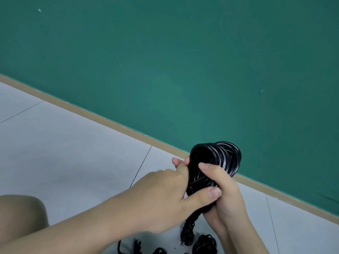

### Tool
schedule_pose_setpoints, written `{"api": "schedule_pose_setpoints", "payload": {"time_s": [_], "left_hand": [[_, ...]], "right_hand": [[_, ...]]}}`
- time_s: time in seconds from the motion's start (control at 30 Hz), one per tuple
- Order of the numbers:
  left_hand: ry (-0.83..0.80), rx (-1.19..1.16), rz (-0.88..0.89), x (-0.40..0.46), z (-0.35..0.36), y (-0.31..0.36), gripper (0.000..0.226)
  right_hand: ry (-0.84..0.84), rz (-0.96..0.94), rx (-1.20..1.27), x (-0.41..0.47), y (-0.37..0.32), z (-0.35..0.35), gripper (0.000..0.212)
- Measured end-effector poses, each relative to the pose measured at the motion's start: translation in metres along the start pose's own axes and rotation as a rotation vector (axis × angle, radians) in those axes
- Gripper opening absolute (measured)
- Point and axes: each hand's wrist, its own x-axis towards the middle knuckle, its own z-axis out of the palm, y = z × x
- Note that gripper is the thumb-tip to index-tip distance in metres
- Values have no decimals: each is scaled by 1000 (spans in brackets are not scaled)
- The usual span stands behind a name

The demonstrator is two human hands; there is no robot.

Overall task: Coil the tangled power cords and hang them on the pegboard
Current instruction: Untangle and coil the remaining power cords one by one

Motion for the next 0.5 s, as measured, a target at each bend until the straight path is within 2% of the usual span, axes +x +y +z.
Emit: {"api": "schedule_pose_setpoints", "payload": {"time_s": [0.03,0.1,0.13,0.23,0.27,0.37,0.4,0.43,0.5], "left_hand": [[-4,-53,5,2,0,1,102],[-1,-141,18,5,-2,4,55],[-11,-175,20,6,-2,4,46],[-42,-191,23,7,2,0,61],[-35,-192,24,7,3,-1,67],[46,-191,-20,9,7,-1,82],[65,-209,-38,10,8,-2,88],[70,-239,-48,11,9,-2,89],[42,-296,-60,10,4,-2,79]], "right_hand": [[-6,12,19,0,-1,0,30],[-17,32,13,-1,-2,0,25],[-22,42,7,-1,-1,0,26],[3,34,34,0,5,-4,43],[9,16,55,1,6,-5,43],[-7,-37,179,5,2,-6,23],[-27,-58,238,7,-3,-8,27],[-44,-82,299,8,-8,-11,39],[-45,-137,400,10,-20,-19,57]]}}
